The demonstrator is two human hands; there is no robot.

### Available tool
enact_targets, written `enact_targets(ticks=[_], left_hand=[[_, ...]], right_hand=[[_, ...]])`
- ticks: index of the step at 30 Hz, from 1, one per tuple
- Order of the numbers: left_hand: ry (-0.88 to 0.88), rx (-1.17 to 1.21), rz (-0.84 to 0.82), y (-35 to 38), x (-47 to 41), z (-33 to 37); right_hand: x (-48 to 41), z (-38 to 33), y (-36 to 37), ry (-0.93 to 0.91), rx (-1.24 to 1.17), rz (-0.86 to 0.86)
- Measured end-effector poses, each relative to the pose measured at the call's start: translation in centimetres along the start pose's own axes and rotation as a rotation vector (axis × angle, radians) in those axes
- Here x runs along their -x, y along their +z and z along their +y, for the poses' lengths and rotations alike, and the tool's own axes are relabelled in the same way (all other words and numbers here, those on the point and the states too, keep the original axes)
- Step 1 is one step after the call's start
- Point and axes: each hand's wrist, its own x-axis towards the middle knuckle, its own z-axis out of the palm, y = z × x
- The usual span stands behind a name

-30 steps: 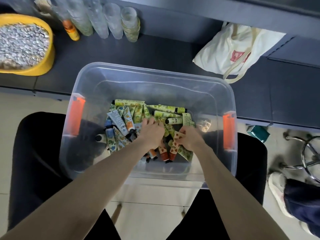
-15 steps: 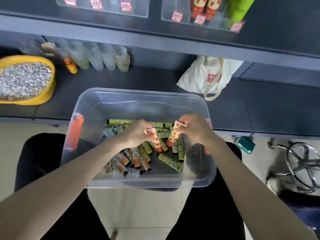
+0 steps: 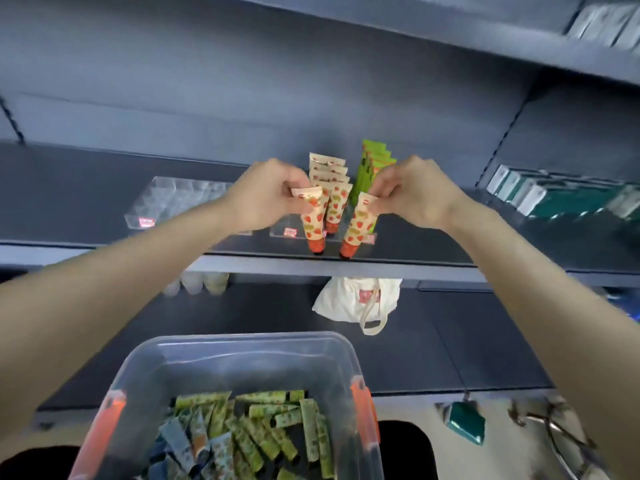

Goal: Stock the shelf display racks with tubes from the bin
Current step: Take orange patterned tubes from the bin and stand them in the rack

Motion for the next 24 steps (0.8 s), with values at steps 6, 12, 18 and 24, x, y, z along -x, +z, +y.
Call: enact_targets(ticks=[6,12,18,24], left_hand=[[0.091,-0.059,0.029,-1.6,-6.5,3.2],[0.101,-0.1,0.043,-0.4,-11.4,4.1],[0.11,-0.111,0.016,1.1,-14.0,3.6],[0.099,-0.161,-0.01,2.1,-15.3,2.8]], right_hand=[[-3.1,0.5,-3.2,0.0,0.081,0.011],[-5.2,2.2,-2.4,0.009,0.131,0.012],[-6.3,3.5,-1.2,-0.007,0.148,0.087],[-7.1,4.1,-0.1,-0.007,0.158,0.133]])
